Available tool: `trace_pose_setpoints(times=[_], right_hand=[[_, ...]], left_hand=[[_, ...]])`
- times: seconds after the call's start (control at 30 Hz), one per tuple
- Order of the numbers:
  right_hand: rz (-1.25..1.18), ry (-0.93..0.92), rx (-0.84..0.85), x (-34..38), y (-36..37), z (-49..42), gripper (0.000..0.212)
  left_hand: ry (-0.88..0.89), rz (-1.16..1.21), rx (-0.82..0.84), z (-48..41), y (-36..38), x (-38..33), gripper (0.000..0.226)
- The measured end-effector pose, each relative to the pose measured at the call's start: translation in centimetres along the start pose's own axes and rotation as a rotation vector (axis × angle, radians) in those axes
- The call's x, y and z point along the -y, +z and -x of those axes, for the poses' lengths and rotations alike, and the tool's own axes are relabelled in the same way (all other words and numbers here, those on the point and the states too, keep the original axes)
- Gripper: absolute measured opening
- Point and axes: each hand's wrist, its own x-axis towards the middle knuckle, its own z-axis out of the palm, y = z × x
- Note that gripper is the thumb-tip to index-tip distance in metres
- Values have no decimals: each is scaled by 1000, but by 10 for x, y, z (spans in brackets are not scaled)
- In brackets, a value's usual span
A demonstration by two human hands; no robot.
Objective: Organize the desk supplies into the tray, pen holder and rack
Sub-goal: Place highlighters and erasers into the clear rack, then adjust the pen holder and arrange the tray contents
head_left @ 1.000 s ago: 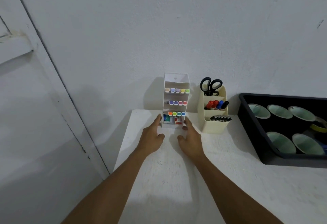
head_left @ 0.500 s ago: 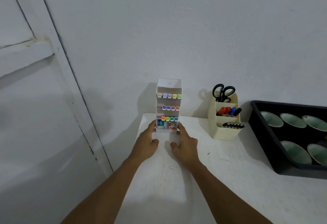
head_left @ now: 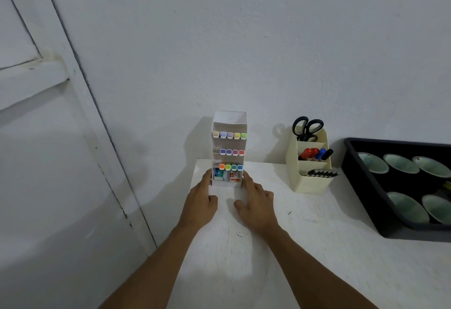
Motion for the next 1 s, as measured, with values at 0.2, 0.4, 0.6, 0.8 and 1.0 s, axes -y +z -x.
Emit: trace_pose_setpoints(times=[0.2,0.4,0.6,0.8,1.0], right_hand=[[9,-5,1,1,1,2,74],[0,-7,0,-2,4,1,79],[-260,22,-50,-14,-6,11,60],[-372,46,-391,-61,-30,43,22],[-459,288,-676,-109,-61,53,25]], left_hand=[[23,-16,50,2,-1,1,79],[24,-8,62,3,-1,1,78],[9,28,-123,7,-1,-3,60],[304,-116,-138,28,13,-18,25],[305,71,118,29,68,-72,39]])
